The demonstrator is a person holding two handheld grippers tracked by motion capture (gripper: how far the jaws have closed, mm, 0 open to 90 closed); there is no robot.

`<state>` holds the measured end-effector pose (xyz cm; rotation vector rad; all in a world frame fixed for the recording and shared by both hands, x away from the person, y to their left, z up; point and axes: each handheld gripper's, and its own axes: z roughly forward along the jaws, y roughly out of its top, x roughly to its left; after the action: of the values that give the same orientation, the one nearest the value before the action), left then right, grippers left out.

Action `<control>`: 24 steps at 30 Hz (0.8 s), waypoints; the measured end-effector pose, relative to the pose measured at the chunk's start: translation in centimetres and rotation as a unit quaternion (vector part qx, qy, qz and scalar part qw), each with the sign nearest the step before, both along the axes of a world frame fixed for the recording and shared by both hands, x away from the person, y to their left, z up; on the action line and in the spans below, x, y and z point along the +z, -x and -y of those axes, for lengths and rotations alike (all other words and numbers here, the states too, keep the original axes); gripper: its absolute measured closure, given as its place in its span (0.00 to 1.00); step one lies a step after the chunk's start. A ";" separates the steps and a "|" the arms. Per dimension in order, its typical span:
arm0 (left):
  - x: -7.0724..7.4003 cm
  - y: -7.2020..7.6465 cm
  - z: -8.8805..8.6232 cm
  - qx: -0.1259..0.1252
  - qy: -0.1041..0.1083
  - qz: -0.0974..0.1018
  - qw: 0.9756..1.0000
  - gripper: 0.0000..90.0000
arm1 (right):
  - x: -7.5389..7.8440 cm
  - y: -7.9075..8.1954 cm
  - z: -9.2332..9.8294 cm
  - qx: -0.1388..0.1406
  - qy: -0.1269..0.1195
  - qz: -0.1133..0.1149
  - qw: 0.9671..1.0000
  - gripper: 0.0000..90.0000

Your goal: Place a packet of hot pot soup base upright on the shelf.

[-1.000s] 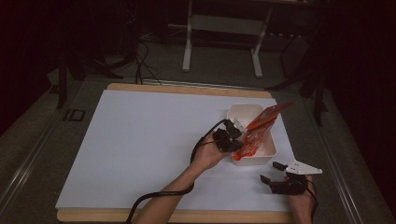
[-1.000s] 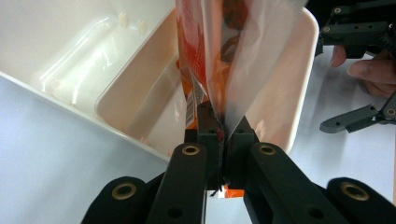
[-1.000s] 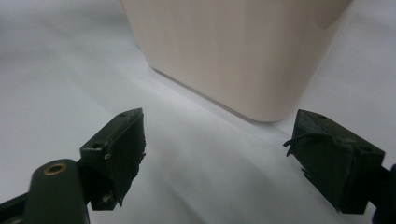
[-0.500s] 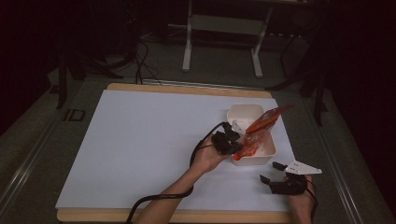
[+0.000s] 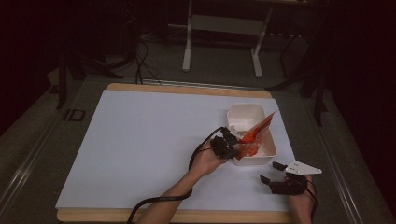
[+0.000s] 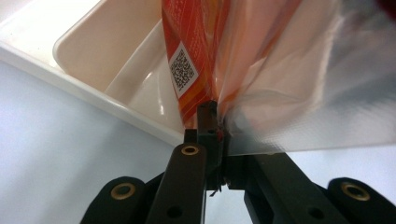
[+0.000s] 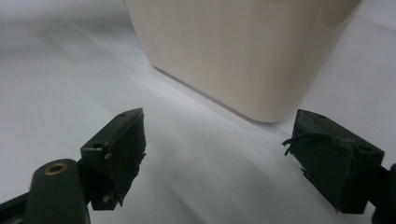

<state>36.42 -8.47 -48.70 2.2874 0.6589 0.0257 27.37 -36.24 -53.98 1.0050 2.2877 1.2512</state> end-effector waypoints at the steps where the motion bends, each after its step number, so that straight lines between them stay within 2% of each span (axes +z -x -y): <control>1: -0.1 -0.1 -0.1 0.001 0.004 -0.004 1.000 0.98 | 0.0 0.0 0.0 0.000 0.001 0.000 1.000 0.20; 4: -0.1 -0.4 -0.3 0.000 0.012 -0.017 1.000 0.98 | 0.0 0.0 -0.1 0.001 0.005 -0.001 1.000 0.20; 12: 0.0 -0.3 0.0 0.002 0.010 -0.019 1.000 0.96 | 0.0 0.0 -0.1 0.001 0.003 -0.001 1.000 0.20; 17: 0.3 -0.1 0.3 -0.004 0.004 -0.015 1.000 0.83 | 0.0 0.0 -0.1 0.002 0.003 -0.001 1.000 0.20; 18: 0.3 0.0 0.3 -0.005 0.008 -0.016 1.000 0.83 | 0.0 0.0 -0.1 0.003 0.004 -0.001 1.000 0.20; 20: 0.3 0.0 0.1 -0.004 0.016 -0.020 1.000 0.77 | 0.0 0.0 -0.1 0.003 0.002 -0.001 1.000 0.20; 24: 0.9 0.0 -0.8 0.001 0.037 -0.019 0.999 0.74 | 0.0 0.0 -0.1 0.004 0.003 -0.001 1.000 0.20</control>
<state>36.46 -7.69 -47.79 2.2218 0.6707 -0.0415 27.36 -36.18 -53.98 0.9973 2.2978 1.2467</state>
